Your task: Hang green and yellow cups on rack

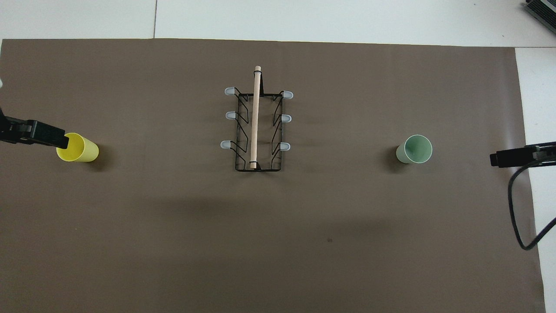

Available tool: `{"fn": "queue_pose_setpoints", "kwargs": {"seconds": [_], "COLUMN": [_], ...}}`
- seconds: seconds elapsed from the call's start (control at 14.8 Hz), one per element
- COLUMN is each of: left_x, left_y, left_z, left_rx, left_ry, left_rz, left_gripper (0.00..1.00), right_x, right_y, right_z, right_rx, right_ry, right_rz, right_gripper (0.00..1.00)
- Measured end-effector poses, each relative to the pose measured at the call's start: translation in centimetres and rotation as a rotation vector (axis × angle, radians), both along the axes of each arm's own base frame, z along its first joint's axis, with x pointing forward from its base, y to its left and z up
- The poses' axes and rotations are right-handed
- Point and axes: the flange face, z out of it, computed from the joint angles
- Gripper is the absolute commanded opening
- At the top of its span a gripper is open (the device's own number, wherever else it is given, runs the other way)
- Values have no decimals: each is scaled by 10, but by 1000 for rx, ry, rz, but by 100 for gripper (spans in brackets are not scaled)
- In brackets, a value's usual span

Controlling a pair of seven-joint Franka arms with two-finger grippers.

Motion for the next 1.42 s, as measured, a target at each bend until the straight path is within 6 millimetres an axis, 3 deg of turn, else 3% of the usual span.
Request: {"fn": "queue_pose_setpoints", "kwargs": {"seconds": [0.4, 0.54, 0.74, 1.01, 1.28, 1.42], "left_x": [56, 67, 76, 89, 101, 110], "left_y": [39, 60, 89, 101, 132, 136], "left_z": [-35, -50, -70, -89, -122, -135], "left_rx": [19, -5, -34, -73, -115, -109], "left_ry": [7, 24, 47, 73, 122, 137], "left_rz": [85, 184, 349, 566, 818, 918], "left_gripper": [100, 100, 100, 100, 100, 100], "right_x": [1, 3, 7, 13, 23, 32], "right_y": [0, 0, -1, -2, -2, -1], "right_z": [-2, -9, -28, -54, -97, -116], "right_rx": [0, -1, -2, -4, -6, -7], "right_ry": [-2, -10, -24, -52, -84, -93], "right_rz": [0, -1, -4, -7, -11, -10], "right_gripper": [100, 100, 100, 100, 100, 100]}}
